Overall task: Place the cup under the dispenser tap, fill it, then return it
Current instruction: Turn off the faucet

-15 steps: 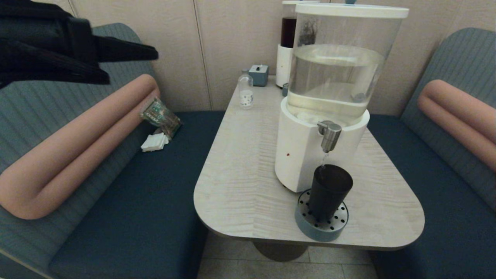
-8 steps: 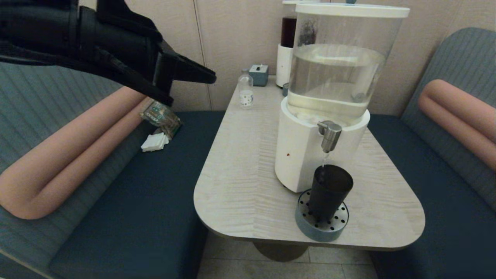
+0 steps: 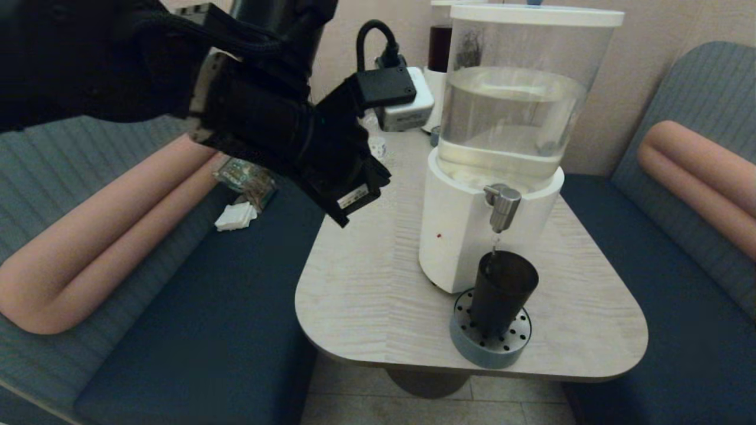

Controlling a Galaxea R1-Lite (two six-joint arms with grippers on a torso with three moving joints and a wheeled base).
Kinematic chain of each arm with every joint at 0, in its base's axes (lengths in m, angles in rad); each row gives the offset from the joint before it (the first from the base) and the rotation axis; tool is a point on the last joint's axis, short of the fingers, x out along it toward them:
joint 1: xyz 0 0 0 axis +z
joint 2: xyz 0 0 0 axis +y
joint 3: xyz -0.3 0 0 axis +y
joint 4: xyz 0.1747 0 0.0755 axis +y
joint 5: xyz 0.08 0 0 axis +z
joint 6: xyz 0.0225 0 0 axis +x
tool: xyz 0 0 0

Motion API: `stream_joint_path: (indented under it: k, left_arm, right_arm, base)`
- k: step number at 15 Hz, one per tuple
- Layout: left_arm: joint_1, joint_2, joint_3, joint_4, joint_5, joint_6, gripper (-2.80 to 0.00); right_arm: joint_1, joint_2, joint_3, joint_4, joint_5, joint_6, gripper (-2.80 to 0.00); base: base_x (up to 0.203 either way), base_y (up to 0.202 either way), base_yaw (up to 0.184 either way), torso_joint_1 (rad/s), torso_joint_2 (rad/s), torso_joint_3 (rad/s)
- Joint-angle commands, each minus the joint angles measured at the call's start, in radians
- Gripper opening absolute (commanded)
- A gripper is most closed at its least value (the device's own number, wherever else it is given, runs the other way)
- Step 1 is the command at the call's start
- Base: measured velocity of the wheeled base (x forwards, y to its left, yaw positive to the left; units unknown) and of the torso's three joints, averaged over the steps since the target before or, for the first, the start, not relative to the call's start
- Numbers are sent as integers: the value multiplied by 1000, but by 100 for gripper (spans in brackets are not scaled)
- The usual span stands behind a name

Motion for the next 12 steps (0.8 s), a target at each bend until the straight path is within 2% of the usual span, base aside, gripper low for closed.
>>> stream_joint_path:
  k: [1,7,9,12]
  left_arm:
    - [-49,58,1,-114,35,22,-280]
    - [-131,85,1,-144,52,21,-280]
    - [-144,114,2,-248,50,20,-280]
    - [-148,137,10,-319,48,20,-280]
  right_arm:
    - [0,0,14,0,0,0,-280]
    - [0,0,14,-1,0,0,-280]
    - [0,0,14,-1,0,0,-280]
    - [0,0,14,-1,0,0,-280]
  base:
    - [0,0,0,0,0,0]
    - [0,0,0,0,0,0]
    - [0,0,0,0,0,0]
    - [0,0,0,0,0,0]
